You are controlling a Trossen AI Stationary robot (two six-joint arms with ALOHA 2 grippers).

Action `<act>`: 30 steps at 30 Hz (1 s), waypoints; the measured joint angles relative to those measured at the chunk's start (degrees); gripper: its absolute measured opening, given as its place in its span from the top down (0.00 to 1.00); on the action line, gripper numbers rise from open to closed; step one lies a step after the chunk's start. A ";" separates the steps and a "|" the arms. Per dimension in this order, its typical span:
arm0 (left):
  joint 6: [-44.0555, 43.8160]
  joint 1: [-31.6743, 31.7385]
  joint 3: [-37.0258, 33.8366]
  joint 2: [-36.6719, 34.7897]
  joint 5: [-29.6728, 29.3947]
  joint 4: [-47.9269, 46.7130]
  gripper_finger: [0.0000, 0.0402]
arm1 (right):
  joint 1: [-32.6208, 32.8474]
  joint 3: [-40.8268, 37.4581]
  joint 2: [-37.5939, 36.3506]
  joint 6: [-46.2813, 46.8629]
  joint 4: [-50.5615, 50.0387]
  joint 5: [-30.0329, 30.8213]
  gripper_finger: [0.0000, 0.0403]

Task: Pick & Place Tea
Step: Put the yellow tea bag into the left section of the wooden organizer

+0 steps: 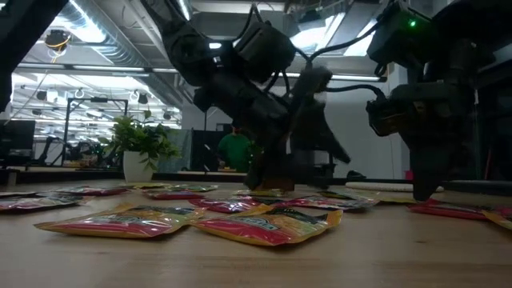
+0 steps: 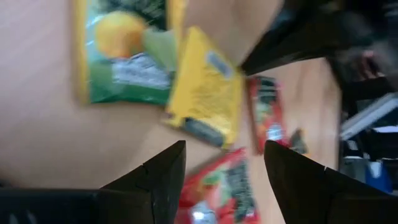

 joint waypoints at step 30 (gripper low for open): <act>-0.73 -0.22 -0.01 1.15 -7.79 2.07 0.47 | 0.00 0.00 0.00 -0.27 0.09 -0.10 1.00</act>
